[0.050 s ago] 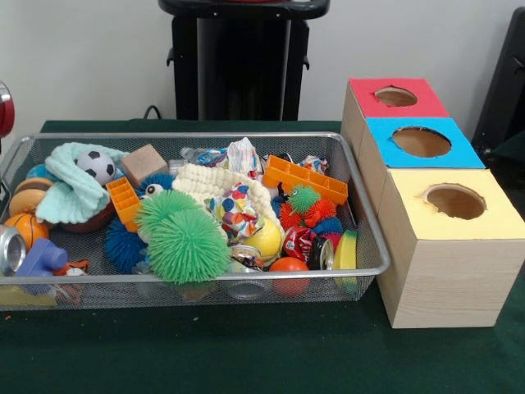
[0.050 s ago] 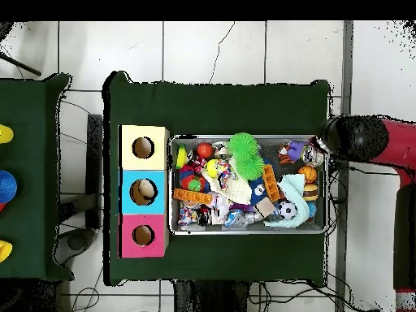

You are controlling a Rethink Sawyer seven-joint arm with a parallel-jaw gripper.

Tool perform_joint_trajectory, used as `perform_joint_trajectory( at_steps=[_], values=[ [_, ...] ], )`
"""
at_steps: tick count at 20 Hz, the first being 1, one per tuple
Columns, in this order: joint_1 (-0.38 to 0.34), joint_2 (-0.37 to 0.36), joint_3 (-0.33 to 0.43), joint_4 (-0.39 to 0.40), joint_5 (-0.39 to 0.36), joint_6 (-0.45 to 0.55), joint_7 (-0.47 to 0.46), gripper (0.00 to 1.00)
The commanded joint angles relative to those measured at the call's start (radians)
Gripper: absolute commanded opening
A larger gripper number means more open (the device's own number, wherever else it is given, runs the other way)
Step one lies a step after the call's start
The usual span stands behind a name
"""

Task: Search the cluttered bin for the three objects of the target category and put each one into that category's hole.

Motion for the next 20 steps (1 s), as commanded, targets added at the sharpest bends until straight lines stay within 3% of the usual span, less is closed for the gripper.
perform_joint_trajectory(
  at_steps=[1,20],
  values=[
    [0.014,-0.018,-0.062,0.155,-0.048,-0.079,0.029,1.00],
    [0.057,-0.051,-0.134,0.278,0.022,-0.103,0.144,1.00]
  ],
)
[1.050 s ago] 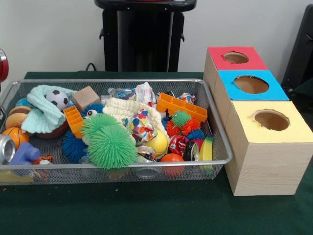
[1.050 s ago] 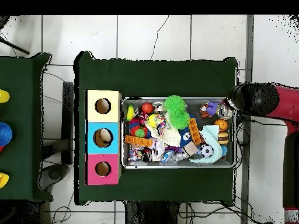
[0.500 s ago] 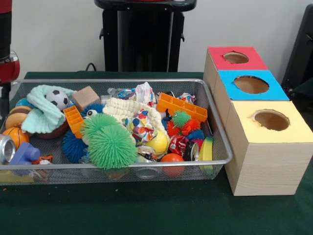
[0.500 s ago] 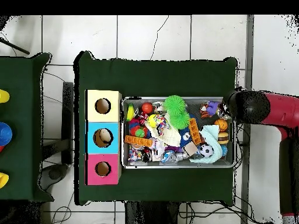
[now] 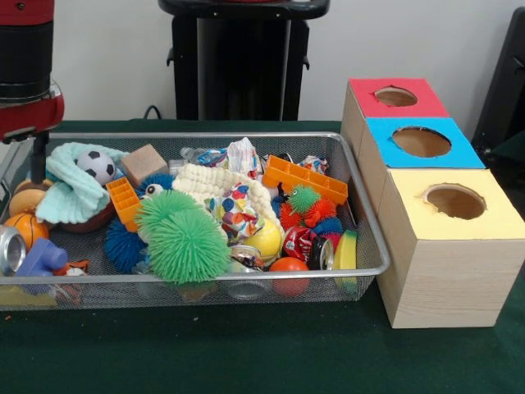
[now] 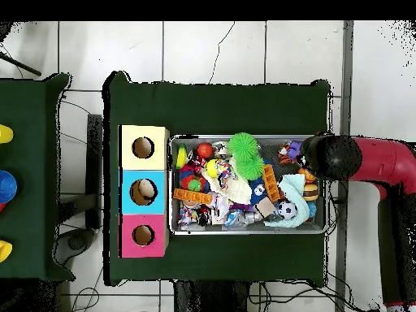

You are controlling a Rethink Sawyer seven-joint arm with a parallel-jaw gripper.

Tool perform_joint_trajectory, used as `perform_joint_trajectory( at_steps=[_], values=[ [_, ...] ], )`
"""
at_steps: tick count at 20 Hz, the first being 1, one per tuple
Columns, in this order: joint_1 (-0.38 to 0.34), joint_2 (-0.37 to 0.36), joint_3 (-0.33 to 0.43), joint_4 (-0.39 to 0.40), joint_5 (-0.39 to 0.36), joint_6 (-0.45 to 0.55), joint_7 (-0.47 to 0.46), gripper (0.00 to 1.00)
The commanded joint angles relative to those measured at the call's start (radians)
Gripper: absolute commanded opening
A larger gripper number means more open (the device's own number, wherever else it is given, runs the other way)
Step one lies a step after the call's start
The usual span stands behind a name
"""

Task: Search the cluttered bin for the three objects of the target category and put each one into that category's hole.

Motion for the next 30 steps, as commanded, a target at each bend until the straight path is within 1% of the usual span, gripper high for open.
perform_joint_trajectory(
  at_steps=[1,2,4,7,10,13,19,22,26,30],
  values=[
    [0.018,0.004,-0.057,0.132,0.022,-0.033,0.148,1.00],
    [0.024,0.010,-0.061,0.133,0.022,-0.039,0.162,1.00],
    [0.042,0.020,-0.081,0.132,0.027,-0.017,0.185,1.00],
    [0.048,0.028,-0.088,0.146,0.035,-0.036,0.198,1.00],
    [0.060,0.056,-0.097,0.147,0.043,-0.042,0.211,1.00],
    [0.070,0.092,-0.110,0.132,0.044,-0.050,0.218,1.00],
    [0.049,0.131,-0.106,0.129,0.063,-0.112,0.194,1.00],
    [0.026,0.153,-0.091,0.125,0.071,-0.153,0.162,1.00],
    [0.028,0.193,-0.096,0.082,0.060,-0.169,0.133,1.00],
    [0.025,0.205,-0.091,0.071,0.072,-0.181,0.122,1.00]
  ],
)
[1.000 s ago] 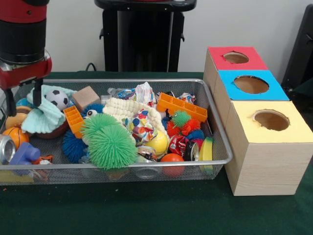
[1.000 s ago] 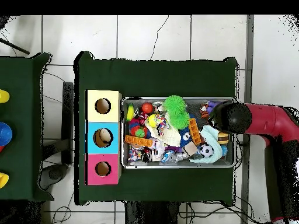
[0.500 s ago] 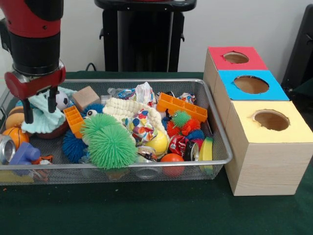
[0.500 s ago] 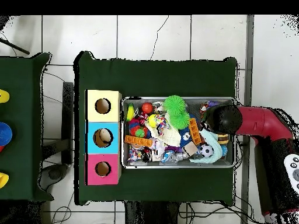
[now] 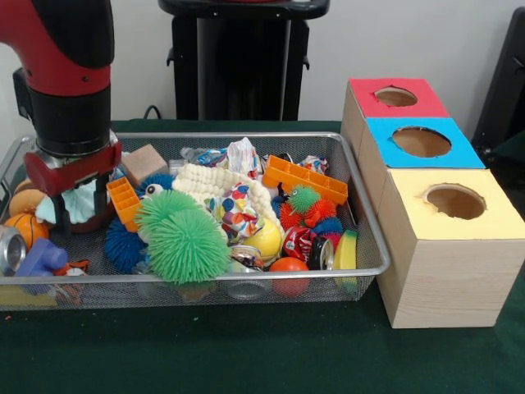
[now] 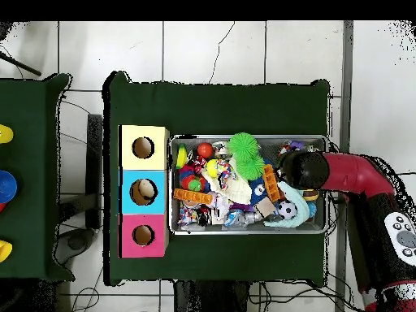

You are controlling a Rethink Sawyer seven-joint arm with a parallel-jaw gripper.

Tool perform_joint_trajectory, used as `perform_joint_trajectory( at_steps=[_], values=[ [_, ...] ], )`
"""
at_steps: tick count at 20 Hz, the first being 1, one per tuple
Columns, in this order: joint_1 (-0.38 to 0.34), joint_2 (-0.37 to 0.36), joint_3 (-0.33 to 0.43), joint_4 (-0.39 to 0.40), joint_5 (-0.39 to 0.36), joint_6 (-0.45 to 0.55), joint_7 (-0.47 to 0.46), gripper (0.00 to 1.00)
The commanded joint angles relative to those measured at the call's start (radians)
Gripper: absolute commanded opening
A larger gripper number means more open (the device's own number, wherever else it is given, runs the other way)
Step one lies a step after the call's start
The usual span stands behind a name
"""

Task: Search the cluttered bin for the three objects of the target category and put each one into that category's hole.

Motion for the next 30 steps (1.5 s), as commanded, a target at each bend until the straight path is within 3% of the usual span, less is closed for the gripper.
perform_joint_trajectory(
  at_steps=[1,13,19,30],
  values=[
    [-0.021,0.086,-0.006,0.014,0.023,-0.048,0.118,1.00],
    [-0.032,0.123,0.008,-0.038,0.010,-0.075,0.079,1.00],
    [-0.029,0.128,0.010,-0.132,0.009,0.006,0.018,1.00],
    [0.011,0.072,0.014,-0.176,0.061,0.138,0.009,1.00]
  ],
)
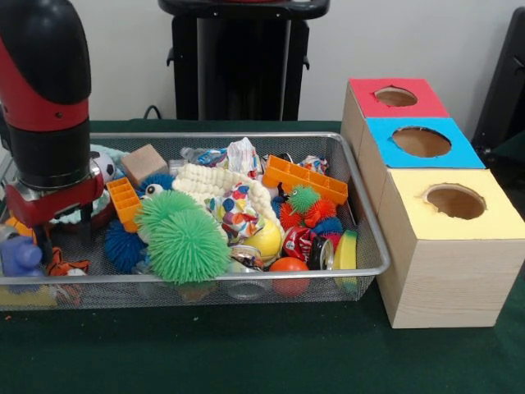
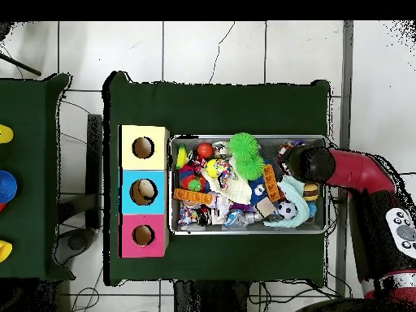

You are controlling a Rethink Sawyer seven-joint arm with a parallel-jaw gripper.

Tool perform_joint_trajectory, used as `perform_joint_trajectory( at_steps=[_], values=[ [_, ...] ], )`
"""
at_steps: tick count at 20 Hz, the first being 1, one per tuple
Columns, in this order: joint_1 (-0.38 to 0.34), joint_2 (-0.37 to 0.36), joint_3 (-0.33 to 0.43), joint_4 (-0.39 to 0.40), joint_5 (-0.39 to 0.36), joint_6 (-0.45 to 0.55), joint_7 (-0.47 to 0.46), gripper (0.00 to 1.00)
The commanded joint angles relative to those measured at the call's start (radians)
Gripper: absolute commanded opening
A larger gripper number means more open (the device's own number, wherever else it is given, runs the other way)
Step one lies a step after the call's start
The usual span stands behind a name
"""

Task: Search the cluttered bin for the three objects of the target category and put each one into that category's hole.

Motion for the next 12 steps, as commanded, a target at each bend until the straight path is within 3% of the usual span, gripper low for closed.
perform_joint_trajectory(
  at_steps=[1,12],
  values=[
    [0.029,-0.013,0.013,-0.070,0.038,0.141,0.008,1.00],
    [0.006,0.002,0.021,-0.070,0.036,0.104,-0.003,1.00]
  ],
)
